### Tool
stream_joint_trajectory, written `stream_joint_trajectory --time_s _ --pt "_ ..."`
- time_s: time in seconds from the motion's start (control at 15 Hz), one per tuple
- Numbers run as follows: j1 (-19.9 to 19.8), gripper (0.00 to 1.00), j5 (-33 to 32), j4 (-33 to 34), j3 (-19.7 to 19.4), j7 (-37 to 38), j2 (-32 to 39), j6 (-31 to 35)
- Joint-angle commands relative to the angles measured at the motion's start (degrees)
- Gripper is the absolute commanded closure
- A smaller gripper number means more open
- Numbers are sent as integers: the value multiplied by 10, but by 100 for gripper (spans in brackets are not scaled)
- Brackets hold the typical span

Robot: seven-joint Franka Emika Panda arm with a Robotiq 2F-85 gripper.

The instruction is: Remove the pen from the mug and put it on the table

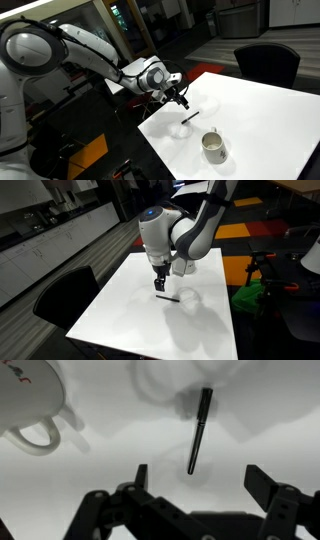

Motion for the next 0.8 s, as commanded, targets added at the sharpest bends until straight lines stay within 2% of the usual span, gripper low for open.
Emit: stream_joint_trajectory --time_s 0.0,0.27,0.4,0.47,0.73 --pt "-26 0 40 -73 39 -48 -116 -90" --pt "-54 0 73 -92 73 -69 -177 -177" --pt "-68 0 83 -93 88 -76 -188 -199" --pt "-64 0 60 -73 86 -53 -162 -180" --pt "-69 0 59 -73 90 -54 -161 -183"
